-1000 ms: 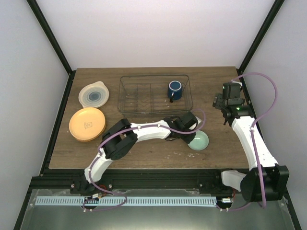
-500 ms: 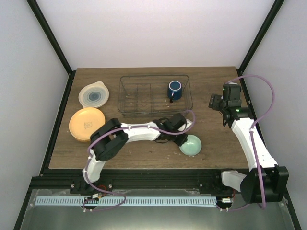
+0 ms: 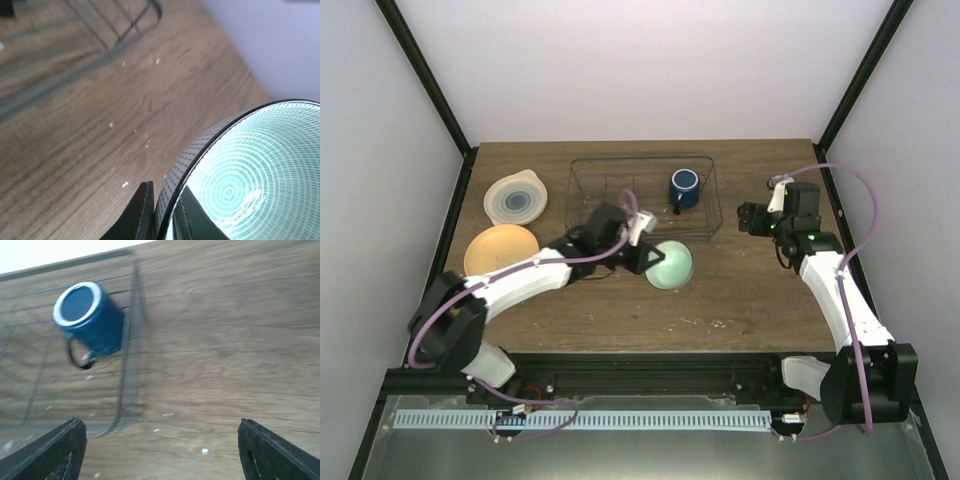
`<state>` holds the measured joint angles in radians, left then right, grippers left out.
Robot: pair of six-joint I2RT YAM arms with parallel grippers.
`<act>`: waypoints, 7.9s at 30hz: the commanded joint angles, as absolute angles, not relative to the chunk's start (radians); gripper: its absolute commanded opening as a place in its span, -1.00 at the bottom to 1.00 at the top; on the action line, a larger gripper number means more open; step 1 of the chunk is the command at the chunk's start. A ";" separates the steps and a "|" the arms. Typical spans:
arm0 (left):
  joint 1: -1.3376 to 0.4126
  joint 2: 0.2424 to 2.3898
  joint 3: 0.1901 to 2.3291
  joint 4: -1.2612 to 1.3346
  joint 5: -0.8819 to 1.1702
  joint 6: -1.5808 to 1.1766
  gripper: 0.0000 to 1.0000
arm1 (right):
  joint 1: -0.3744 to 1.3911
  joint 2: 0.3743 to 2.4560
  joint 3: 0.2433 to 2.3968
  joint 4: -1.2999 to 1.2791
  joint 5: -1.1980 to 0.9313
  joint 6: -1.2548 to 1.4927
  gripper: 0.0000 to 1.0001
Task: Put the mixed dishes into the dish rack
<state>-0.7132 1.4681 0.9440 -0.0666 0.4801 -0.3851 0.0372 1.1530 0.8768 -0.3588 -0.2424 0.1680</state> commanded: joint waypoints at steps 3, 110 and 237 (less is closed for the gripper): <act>-0.569 1.324 0.833 0.192 0.767 -0.515 -1.00 | 0.029 1.055 0.756 -0.072 -0.751 0.201 0.68; -0.653 1.707 0.671 1.447 0.874 -1.228 -1.00 | 0.332 1.104 0.378 1.127 -1.077 0.634 0.55; -0.486 1.058 0.715 -0.198 0.207 -0.251 1.00 | 0.292 1.653 1.374 -0.599 -0.183 0.054 -0.29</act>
